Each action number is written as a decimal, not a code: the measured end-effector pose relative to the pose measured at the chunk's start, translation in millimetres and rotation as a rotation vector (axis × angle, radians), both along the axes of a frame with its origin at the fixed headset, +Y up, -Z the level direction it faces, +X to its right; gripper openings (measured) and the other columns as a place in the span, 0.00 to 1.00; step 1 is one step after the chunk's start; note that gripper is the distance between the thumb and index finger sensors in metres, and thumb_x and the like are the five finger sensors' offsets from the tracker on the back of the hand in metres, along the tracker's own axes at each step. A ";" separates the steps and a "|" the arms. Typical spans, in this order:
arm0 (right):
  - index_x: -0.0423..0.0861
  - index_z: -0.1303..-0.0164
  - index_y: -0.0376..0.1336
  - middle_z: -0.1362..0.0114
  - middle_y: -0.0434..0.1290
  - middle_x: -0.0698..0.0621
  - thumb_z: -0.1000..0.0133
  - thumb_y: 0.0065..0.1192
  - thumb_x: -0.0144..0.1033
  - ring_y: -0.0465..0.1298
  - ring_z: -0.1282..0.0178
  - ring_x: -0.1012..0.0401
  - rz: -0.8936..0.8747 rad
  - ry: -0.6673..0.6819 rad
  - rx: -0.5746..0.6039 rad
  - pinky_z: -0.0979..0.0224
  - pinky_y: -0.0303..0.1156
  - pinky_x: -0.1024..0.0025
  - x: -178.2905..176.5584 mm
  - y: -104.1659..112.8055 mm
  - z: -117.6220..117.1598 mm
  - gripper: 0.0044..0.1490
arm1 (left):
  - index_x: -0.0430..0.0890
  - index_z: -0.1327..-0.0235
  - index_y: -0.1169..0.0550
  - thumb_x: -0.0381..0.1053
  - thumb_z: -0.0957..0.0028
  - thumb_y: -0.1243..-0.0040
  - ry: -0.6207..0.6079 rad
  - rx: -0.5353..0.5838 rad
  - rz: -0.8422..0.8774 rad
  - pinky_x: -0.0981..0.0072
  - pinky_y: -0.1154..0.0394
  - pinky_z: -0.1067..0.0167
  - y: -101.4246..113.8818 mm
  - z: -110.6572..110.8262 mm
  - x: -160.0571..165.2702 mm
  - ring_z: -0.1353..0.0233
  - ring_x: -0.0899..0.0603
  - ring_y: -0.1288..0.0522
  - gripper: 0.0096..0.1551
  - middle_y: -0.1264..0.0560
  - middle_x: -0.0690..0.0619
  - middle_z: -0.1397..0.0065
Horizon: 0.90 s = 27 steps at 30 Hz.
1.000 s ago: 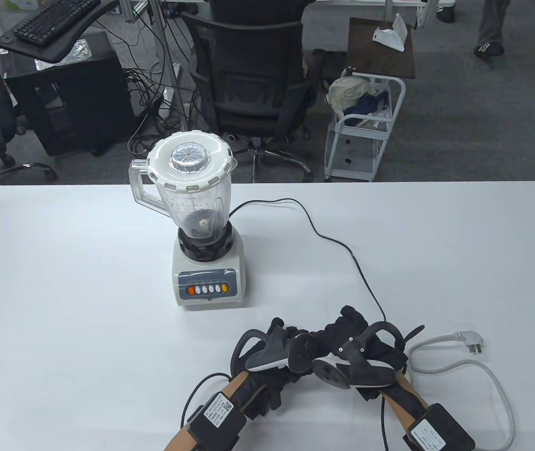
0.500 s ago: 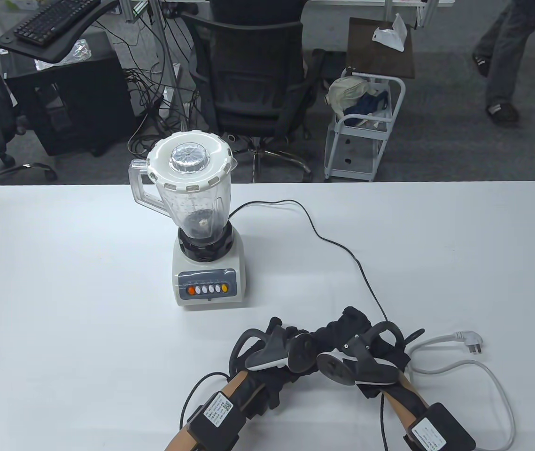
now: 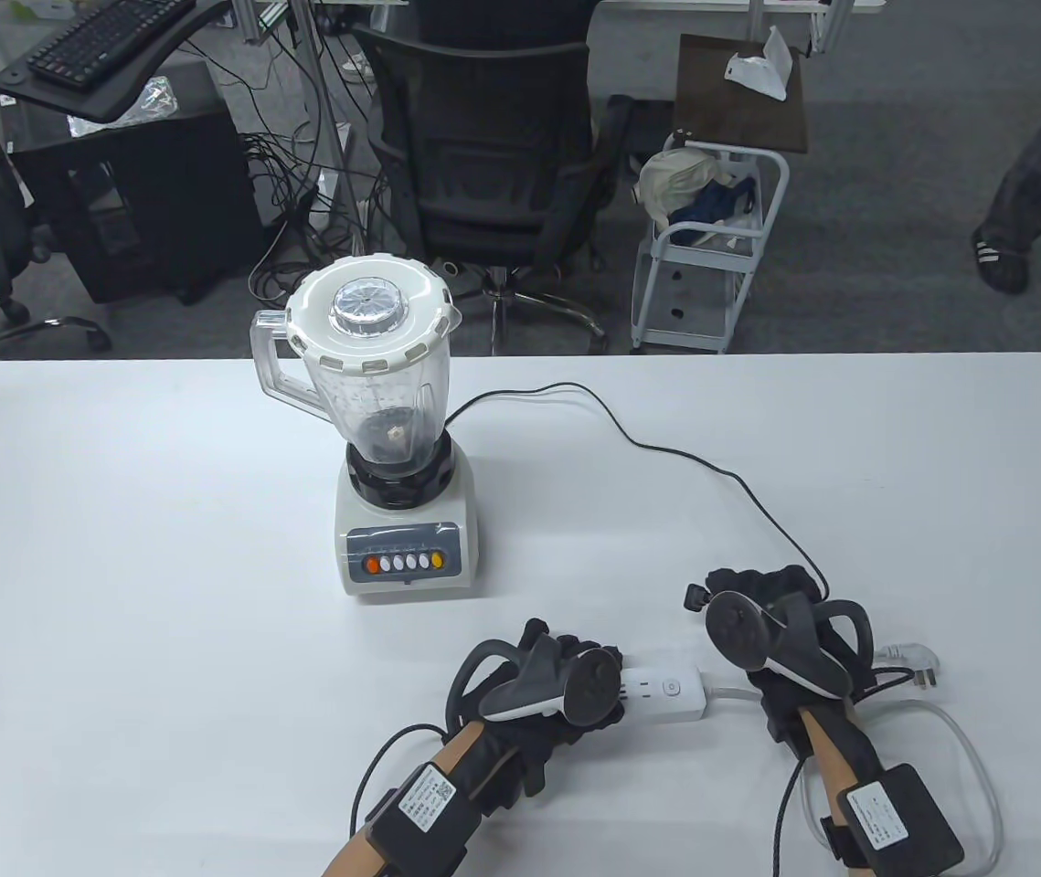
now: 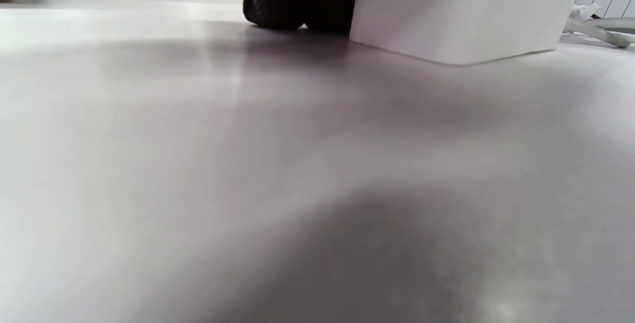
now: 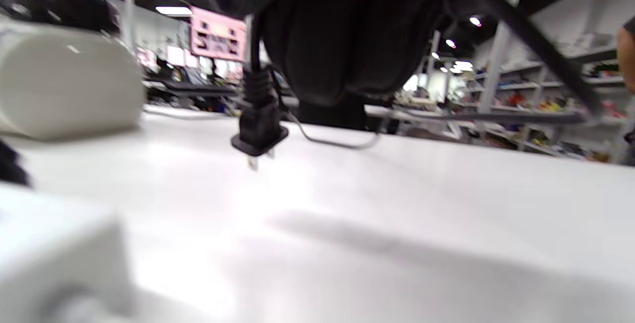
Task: Unplug the blender
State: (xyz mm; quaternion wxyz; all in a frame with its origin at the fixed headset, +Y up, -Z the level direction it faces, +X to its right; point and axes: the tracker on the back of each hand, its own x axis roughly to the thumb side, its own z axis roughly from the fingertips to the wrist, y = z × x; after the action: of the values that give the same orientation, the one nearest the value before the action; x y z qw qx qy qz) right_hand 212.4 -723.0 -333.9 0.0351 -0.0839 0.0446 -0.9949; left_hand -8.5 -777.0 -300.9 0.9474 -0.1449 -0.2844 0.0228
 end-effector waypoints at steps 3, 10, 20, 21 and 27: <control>0.48 0.34 0.63 0.37 0.76 0.54 0.45 0.50 0.40 0.76 0.33 0.52 0.018 -0.060 -0.036 0.23 0.61 0.44 14.4 -13.8 -6.8 0.28 | 0.51 0.19 0.40 0.68 0.48 0.59 0.000 0.000 0.004 0.40 0.49 0.22 -0.2 0.0 -0.3 0.17 0.42 0.35 0.43 0.34 0.54 0.17; 0.46 0.29 0.60 0.31 0.74 0.50 0.47 0.50 0.46 0.73 0.29 0.47 -0.013 -0.085 -0.104 0.23 0.59 0.42 29.4 -23.1 -5.1 0.35 | 0.51 0.19 0.40 0.68 0.48 0.59 -0.007 0.005 -0.009 0.41 0.49 0.22 0.9 -0.6 0.2 0.17 0.42 0.34 0.44 0.34 0.54 0.17; 0.43 0.26 0.58 0.27 0.71 0.45 0.46 0.42 0.53 0.70 0.26 0.43 -0.081 -0.024 -0.031 0.23 0.58 0.39 29.4 -9.7 13.9 0.41 | 0.51 0.16 0.41 0.72 0.50 0.65 0.008 0.135 0.019 0.38 0.51 0.21 39.2 -0.6 -9.5 0.17 0.38 0.34 0.48 0.35 0.50 0.15; 0.43 0.25 0.57 0.26 0.70 0.45 0.46 0.42 0.54 0.69 0.26 0.42 -0.075 -0.021 -0.026 0.23 0.57 0.38 29.4 -8.6 15.3 0.42 | 0.50 0.16 0.42 0.72 0.50 0.65 0.018 0.149 0.025 0.38 0.51 0.21 43.4 -0.5 -14.0 0.17 0.37 0.35 0.49 0.36 0.50 0.15; 0.41 0.21 0.51 0.20 0.63 0.40 0.47 0.42 0.57 0.63 0.22 0.37 -0.100 0.024 0.029 0.22 0.52 0.34 29.0 1.8 24.5 0.47 | 0.50 0.15 0.43 0.73 0.50 0.65 0.150 0.275 0.091 0.36 0.51 0.22 75.6 9.2 -79.5 0.16 0.36 0.36 0.50 0.37 0.49 0.14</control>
State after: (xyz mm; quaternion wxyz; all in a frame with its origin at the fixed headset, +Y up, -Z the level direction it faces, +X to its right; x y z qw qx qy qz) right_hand 241.4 -721.2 -309.4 -0.0140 -0.0931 0.0638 -0.9935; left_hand -88.0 -701.4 -291.8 0.9748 0.0014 -0.2198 0.0375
